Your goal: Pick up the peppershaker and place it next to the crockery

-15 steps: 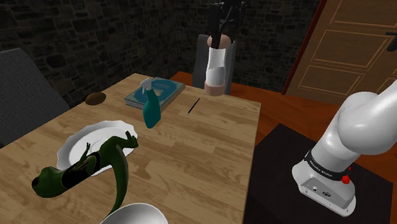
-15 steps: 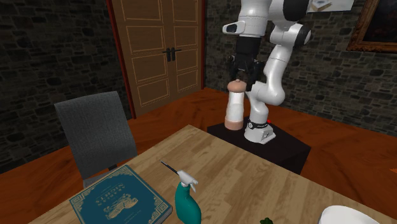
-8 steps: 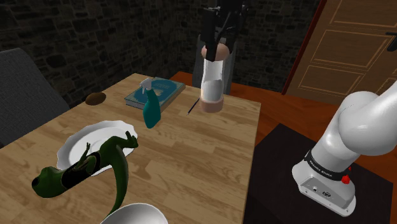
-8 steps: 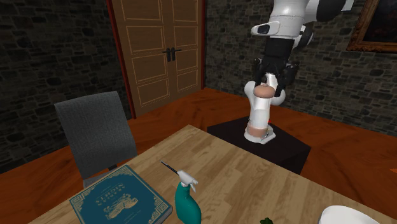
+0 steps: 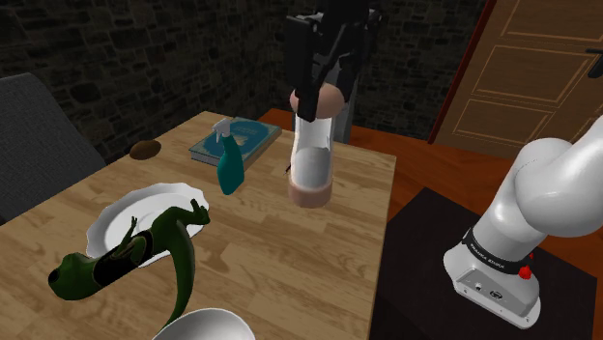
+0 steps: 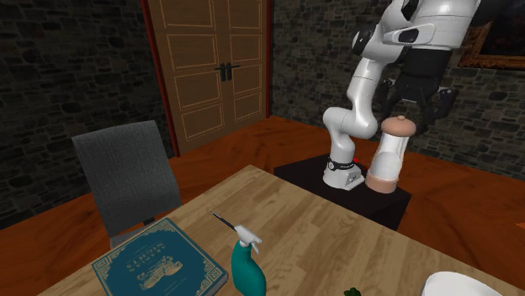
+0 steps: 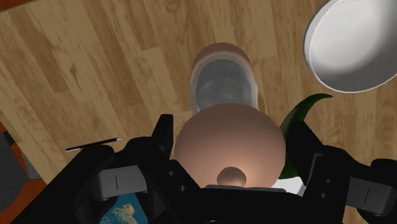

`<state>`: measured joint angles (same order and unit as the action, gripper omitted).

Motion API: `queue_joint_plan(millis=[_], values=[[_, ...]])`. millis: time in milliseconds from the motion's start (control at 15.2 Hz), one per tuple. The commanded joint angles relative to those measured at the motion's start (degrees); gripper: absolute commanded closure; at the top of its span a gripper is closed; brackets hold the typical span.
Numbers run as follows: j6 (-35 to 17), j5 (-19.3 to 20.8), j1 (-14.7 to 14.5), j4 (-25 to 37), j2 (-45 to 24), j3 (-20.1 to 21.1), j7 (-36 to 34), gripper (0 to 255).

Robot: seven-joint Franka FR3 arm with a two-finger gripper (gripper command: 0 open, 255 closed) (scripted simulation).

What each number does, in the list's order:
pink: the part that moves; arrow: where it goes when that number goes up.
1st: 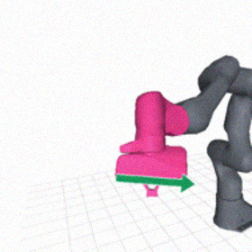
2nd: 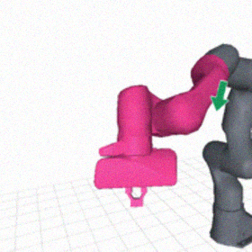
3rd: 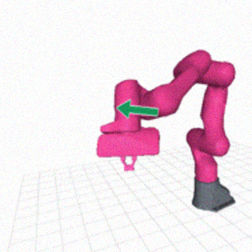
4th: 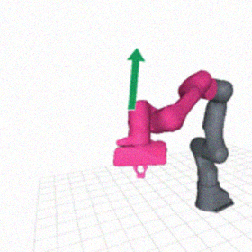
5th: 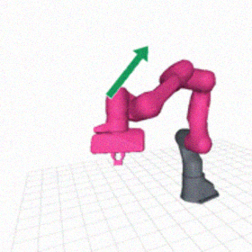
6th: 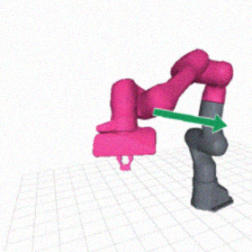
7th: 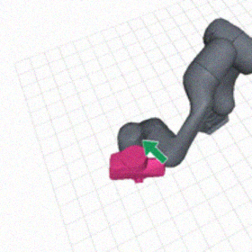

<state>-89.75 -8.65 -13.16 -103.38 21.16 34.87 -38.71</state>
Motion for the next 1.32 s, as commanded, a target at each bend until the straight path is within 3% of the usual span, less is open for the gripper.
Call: queue_joint_plan(millis=[0,330,1254], values=[[-0.09,0.29,-0.41,1.61,-1.56,2.82,-3.49,255],[0.51,3.29,-1.23,8.1,-8.05,11.4,-13.55,255],[-10.34,1.02,-2.24,-5.23,-4.86,10.86,-12.31,255]])
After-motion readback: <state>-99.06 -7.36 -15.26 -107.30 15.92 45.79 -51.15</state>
